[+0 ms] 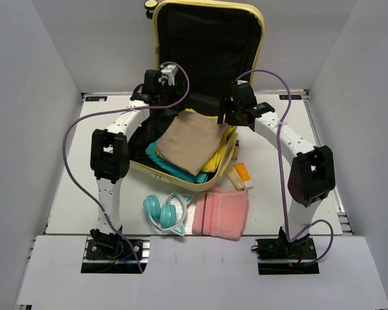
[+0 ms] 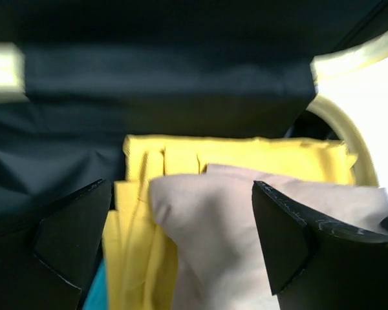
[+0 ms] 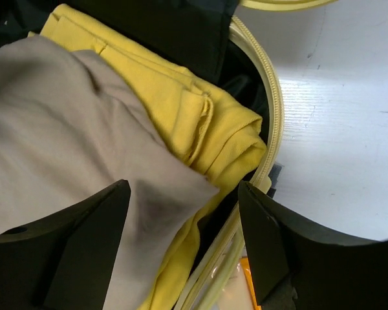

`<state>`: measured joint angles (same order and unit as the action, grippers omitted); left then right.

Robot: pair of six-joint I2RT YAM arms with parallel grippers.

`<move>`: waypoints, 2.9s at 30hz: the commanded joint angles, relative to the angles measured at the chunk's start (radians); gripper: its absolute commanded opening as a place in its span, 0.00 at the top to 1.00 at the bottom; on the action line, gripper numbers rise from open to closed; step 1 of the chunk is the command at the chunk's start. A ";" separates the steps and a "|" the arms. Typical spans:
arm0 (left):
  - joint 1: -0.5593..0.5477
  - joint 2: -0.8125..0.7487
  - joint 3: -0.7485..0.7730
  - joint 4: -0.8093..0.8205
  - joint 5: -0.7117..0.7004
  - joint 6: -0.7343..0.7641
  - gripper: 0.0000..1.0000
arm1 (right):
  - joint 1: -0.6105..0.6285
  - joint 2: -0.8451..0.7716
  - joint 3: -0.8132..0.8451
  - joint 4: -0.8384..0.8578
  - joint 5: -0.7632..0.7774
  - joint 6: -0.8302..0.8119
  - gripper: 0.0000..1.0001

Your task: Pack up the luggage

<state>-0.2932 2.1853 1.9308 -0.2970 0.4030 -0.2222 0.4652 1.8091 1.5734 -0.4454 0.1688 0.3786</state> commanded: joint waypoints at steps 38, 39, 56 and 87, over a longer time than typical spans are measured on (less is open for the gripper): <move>-0.116 -0.115 -0.262 0.383 -0.300 0.054 0.68 | -0.056 0.039 -0.001 0.113 -0.052 -0.124 1.00; -0.115 -0.101 -0.251 0.374 -0.299 0.047 0.65 | -0.062 0.051 0.000 0.108 -0.051 -0.119 1.00; -0.103 -0.315 -0.202 0.055 -0.478 0.051 0.00 | -0.069 -0.027 0.151 -0.124 -0.236 -0.193 0.25; -0.454 -0.594 -0.764 -0.163 -0.286 -0.092 0.45 | -0.060 0.156 0.191 -0.126 -0.365 -0.147 0.26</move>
<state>-0.7132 1.6600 1.1313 -0.3340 0.1513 -0.3271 0.4187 1.9972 1.6966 -0.5053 -0.1978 0.2764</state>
